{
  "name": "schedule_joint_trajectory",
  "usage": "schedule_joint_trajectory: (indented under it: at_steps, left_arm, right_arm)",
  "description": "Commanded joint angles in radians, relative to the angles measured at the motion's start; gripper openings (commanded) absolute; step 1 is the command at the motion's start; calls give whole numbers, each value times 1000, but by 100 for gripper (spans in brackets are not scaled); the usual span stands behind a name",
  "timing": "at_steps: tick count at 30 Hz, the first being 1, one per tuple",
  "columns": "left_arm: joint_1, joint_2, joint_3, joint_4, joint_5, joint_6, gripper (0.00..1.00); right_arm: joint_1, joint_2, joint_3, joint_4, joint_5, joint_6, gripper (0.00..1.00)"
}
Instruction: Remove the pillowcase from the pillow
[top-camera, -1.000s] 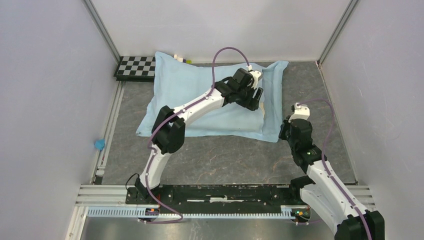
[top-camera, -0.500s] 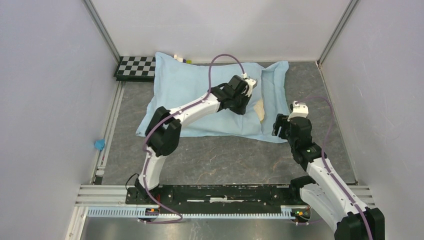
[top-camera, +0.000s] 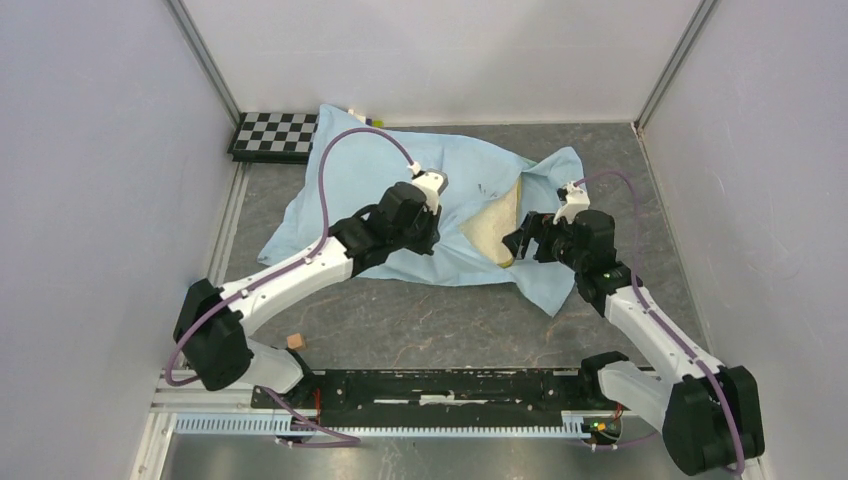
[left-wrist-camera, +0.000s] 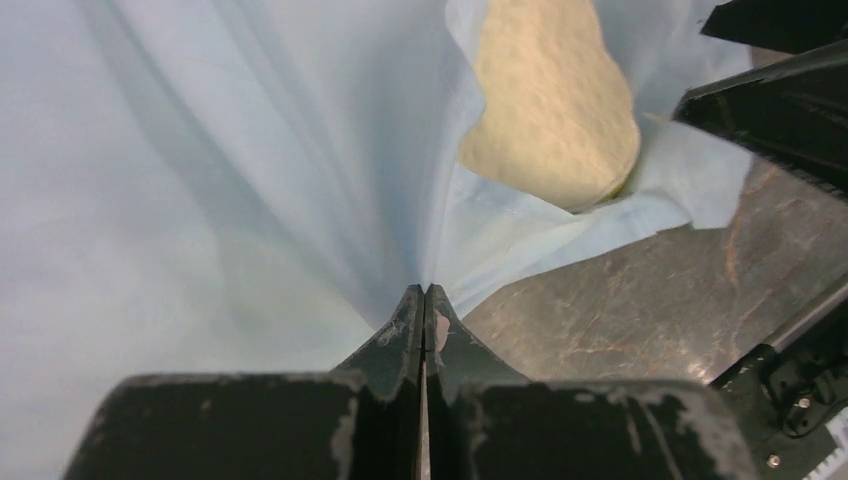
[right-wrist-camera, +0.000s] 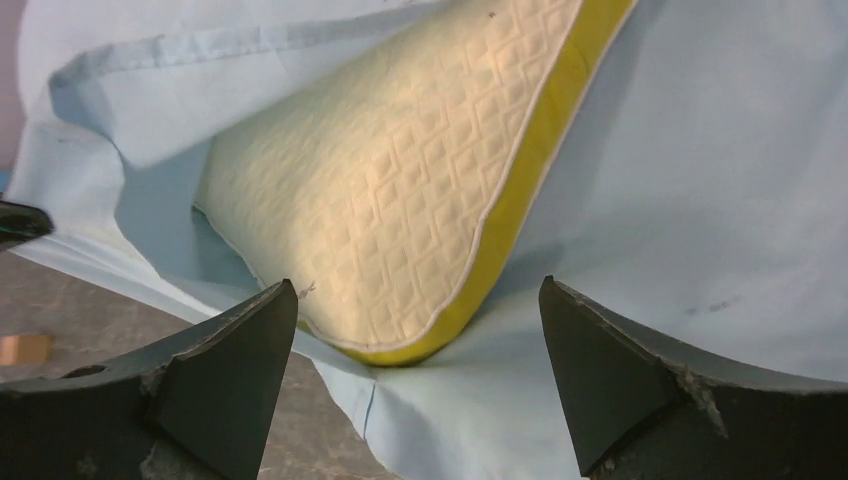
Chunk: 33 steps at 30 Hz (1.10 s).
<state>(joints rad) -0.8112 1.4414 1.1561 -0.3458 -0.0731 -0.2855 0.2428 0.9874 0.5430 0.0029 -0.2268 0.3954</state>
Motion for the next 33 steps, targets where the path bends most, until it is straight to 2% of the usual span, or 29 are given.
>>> schedule_joint_trajectory:
  at_steps: [1, 3, 6, 9, 12, 16, 17, 19, 21, 23, 28, 33]
  left_arm:
    - [0, -105, -95, -40, -126, -75, 2]
    - [3, -163, -143, -67, -203, -105, 2]
    - [7, -282, -239, -102, -441, -224, 2]
    - [16, -421, -367, -78, -586, -312, 2]
    - [47, -532, -440, -79, -644, -374, 2]
    - [75, -592, -472, -111, -699, -440, 2]
    - [75, -596, -473, -102, -687, -430, 2]
    - [75, -598, -484, -19, -543, -341, 5]
    - [73, -594, -478, 64, -346, -240, 14]
    - [65, -601, -456, 84, -259, -194, 24]
    - [46, -627, -389, 82, -173, -88, 46]
    - [11, -545, -315, 101, 146, -50, 57]
  right_arm:
    - [-14, 42, -12, 145, -159, 128, 98]
    - [-15, 46, -18, 153, -144, 143, 98]
    - [-19, 44, -48, 165, -105, 174, 98]
    - [-25, 39, -105, 215, -95, 219, 98]
    - [-28, 39, -148, 271, -116, 239, 98]
    - [-28, 66, -151, 274, -138, 226, 98]
    - [-27, 73, -156, 282, -151, 234, 98]
    - [-27, 82, -173, 321, -185, 258, 98]
    - [-26, 81, -182, 340, -195, 261, 97]
    - [-26, 73, -174, 320, -178, 230, 97]
    - [-25, 55, -98, 185, -132, 37, 97]
    - [-23, 83, 50, -28, -111, -238, 93]
